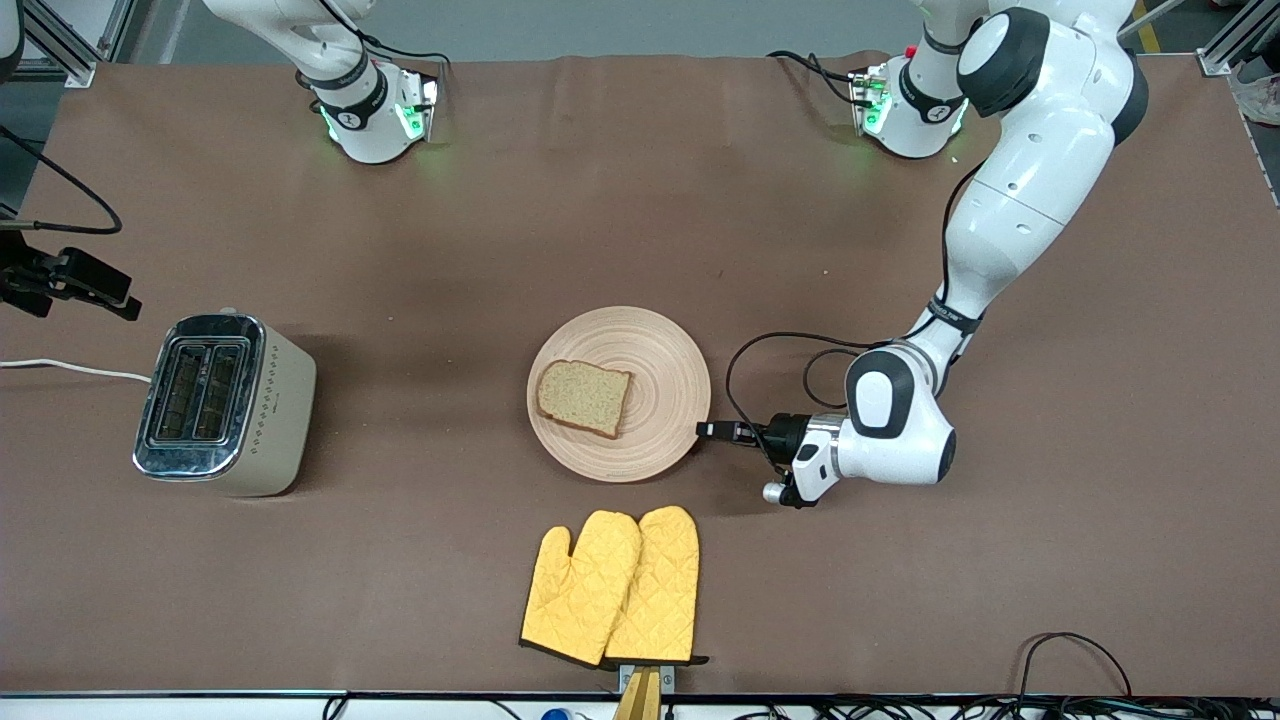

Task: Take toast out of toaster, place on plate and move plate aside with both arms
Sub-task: 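Lower the left gripper and grasp the rim of the wooden plate, then slide the plate with toast away from the toaster using the left gripper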

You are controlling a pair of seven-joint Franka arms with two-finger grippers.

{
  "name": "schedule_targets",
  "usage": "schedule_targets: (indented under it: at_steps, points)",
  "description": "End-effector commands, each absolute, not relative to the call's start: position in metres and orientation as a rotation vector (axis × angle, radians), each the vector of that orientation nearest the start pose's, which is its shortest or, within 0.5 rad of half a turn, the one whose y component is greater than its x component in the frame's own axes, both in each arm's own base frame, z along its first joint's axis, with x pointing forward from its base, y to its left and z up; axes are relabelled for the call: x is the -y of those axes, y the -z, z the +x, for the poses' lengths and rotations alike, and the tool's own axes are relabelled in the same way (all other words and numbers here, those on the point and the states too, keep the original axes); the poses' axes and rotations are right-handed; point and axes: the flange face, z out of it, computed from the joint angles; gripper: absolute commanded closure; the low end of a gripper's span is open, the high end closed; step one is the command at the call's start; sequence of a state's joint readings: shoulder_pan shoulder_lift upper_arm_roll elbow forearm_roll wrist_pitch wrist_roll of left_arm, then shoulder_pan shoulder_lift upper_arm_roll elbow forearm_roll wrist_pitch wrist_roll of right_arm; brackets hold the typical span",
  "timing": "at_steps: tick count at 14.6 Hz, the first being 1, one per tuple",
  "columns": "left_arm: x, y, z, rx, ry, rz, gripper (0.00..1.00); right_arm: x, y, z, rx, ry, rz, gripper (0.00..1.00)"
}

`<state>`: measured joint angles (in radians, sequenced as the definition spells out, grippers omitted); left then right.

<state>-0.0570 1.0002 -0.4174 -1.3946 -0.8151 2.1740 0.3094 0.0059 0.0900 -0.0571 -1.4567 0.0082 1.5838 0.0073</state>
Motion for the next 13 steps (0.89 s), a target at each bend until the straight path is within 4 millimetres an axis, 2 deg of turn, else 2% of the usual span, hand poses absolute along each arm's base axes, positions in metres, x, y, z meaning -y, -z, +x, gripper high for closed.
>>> schedule_targets:
  at_steps: [1, 3, 4, 5, 9, 10, 13]
  points:
    - [0.308, -0.143, 0.652, 0.104, 0.27, 2.145, 0.65, 0.032, -0.636, 0.575, -0.097, 0.041, -3.155, 0.0]
    - [0.308, -0.138, 0.647, 0.12, 0.277, 2.146, 0.69, 0.028, -0.64, 0.576, -0.103, 0.046, -3.159, 0.0]
    - [0.31, -0.135, 0.644, 0.128, 0.282, 2.145, 0.71, 0.025, -0.654, 0.575, -0.082, 0.094, -3.164, 0.0]
    - [0.31, -0.133, 0.641, 0.149, 0.28, 2.144, 0.74, 0.023, -0.658, 0.575, -0.083, 0.104, -3.169, 0.0]
    - [0.31, -0.13, 0.637, 0.169, 0.282, 2.142, 0.95, 0.023, -0.657, 0.574, -0.071, 0.08, -3.172, 0.0]
    - [0.31, -0.13, 0.637, 0.171, 0.281, 2.142, 0.97, 0.025, -0.653, 0.568, -0.088, -0.002, -3.178, 0.0]
    - [0.313, -0.135, 0.637, 0.186, 0.279, 2.135, 0.97, 0.031, -0.669, 0.567, -0.102, 0.036, -3.17, 0.0]
